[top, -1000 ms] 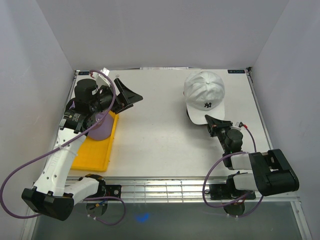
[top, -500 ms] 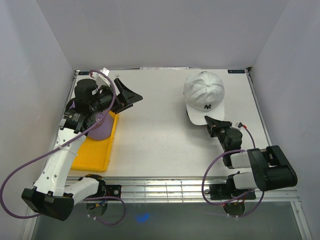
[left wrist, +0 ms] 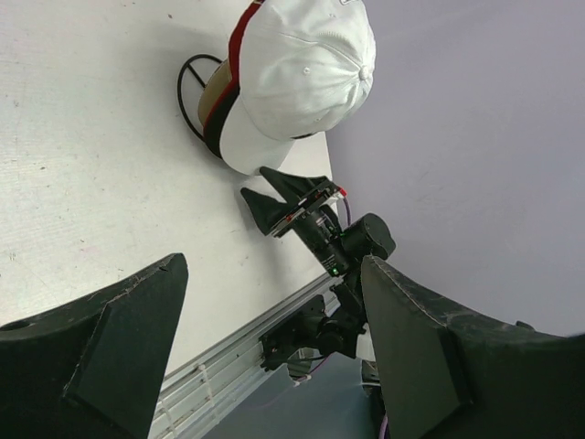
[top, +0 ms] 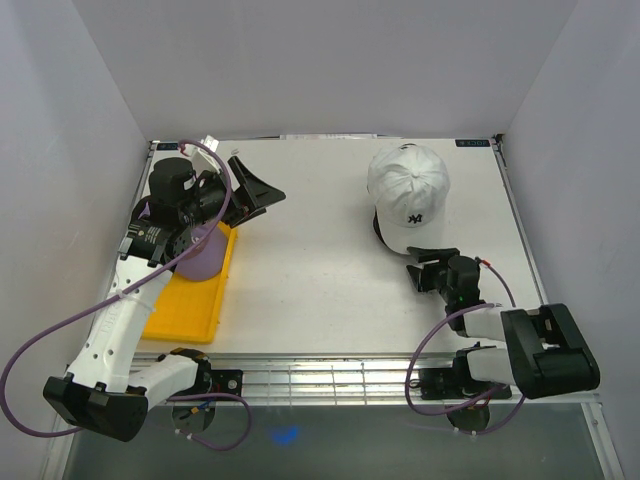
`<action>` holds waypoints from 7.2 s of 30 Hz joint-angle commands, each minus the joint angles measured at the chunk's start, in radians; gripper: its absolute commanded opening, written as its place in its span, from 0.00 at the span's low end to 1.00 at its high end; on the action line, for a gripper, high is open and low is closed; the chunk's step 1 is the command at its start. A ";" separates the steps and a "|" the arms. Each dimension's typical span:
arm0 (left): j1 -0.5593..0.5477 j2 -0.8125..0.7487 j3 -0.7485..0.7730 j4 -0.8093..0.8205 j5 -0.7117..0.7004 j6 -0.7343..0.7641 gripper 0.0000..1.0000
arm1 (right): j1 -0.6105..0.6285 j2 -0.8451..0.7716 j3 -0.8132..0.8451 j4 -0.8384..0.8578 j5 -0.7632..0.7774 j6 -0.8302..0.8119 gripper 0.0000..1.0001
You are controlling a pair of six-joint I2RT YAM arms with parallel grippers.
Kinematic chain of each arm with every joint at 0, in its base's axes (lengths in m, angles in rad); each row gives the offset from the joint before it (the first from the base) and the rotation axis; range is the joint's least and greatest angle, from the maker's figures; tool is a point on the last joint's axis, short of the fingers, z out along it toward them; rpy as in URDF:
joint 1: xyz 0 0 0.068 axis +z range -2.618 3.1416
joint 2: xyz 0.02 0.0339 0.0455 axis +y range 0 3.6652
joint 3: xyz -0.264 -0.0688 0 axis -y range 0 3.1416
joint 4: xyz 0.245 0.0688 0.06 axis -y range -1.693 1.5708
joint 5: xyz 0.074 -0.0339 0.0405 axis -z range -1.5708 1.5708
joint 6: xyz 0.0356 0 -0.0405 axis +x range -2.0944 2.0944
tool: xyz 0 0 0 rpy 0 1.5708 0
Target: Stack the hats
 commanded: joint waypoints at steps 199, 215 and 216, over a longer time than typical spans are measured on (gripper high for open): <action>-0.302 0.227 0.564 -0.024 -0.515 0.160 0.93 | -0.272 0.186 0.903 0.431 -0.857 0.265 0.08; -0.302 0.211 0.513 -0.006 -0.460 0.154 0.93 | -0.318 0.175 0.745 0.455 -0.965 0.158 0.08; -0.302 0.211 0.512 -0.006 -0.457 0.154 0.93 | -0.321 0.172 0.741 0.459 -0.969 0.155 0.08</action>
